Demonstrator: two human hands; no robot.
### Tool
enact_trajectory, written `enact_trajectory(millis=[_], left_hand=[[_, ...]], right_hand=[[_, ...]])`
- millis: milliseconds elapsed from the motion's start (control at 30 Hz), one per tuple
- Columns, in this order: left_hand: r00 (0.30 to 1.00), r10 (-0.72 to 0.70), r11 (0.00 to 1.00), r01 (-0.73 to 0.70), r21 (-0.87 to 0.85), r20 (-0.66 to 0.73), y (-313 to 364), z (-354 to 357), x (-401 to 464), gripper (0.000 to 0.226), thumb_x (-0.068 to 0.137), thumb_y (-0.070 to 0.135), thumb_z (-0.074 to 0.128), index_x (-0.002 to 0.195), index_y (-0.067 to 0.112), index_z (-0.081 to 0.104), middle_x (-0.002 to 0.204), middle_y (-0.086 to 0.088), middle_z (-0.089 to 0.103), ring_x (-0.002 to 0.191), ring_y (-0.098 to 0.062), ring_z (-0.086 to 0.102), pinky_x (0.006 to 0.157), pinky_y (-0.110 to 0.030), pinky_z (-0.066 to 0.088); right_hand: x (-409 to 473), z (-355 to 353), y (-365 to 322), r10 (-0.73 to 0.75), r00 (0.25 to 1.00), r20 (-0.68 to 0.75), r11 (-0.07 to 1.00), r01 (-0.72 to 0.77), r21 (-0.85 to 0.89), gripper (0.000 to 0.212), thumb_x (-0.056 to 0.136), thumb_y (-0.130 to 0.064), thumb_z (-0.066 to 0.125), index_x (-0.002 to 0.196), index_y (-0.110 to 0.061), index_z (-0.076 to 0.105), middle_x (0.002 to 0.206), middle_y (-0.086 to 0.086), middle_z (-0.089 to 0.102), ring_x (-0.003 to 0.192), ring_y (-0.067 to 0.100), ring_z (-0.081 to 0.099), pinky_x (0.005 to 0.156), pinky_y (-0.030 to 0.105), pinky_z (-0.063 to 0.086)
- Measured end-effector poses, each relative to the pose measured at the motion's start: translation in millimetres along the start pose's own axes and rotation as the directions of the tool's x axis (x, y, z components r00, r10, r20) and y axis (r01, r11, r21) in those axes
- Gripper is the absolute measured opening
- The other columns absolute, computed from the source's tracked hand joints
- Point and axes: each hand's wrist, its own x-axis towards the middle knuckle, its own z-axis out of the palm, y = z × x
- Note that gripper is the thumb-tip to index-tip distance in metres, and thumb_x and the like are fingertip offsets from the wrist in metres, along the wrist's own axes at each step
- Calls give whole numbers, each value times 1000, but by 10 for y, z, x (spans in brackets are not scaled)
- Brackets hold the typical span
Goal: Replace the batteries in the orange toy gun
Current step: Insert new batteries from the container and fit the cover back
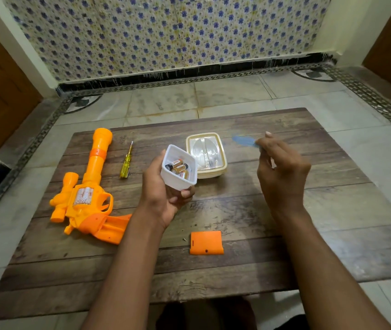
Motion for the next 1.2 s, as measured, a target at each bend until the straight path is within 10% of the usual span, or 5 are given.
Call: enact_trajectory(millis=[533,700,900,1033,1200], left_hand=[[1000,1,994,-1,111,2,-66,194,-36,48,108,44,34,97,10,67,66,-6,62,43,-17,47,28,-16,22],[997,66,984,-59,167,-35,-113,314,-33,52,107,48,39,119,3,63,75,-13,63,42,-19,50,30,-16,25],[925,378,833,-328,445,-27,-263,715,-43,22,104,44,57,115,30,70,87,-5,72,64,-23,70,43,-31,50],[741,627,257,-487,835,239,-447,924,-16,41,99,58,55,132,37,65,106,3,76,98,-18,72,81,-38,61],[697,658,182,-515,838,286,-561,1156,-9,48,99,62,48,132,33,65,105,2,73,98,-17,67,83,-37,56]], right_hand=[[-98,234,133,248,874,419,963,-270,-6,44,67,26,54,98,6,78,113,21,74,106,35,69,96,23,45],[-18,126,-98,357,897,262,917,-389,82,33,81,7,62,106,-7,79,108,5,78,100,17,72,96,28,57],[20,-66,-576,732,465,498,104,-799,593,17,97,-11,64,102,-4,79,97,8,80,97,22,76,83,37,61],[89,-151,-628,747,164,644,-332,-748,575,29,96,-16,63,103,10,74,87,19,74,78,29,74,73,40,61],[73,-226,-399,609,90,788,-662,-489,568,34,95,-10,55,116,12,68,105,24,69,102,40,72,90,45,61]])
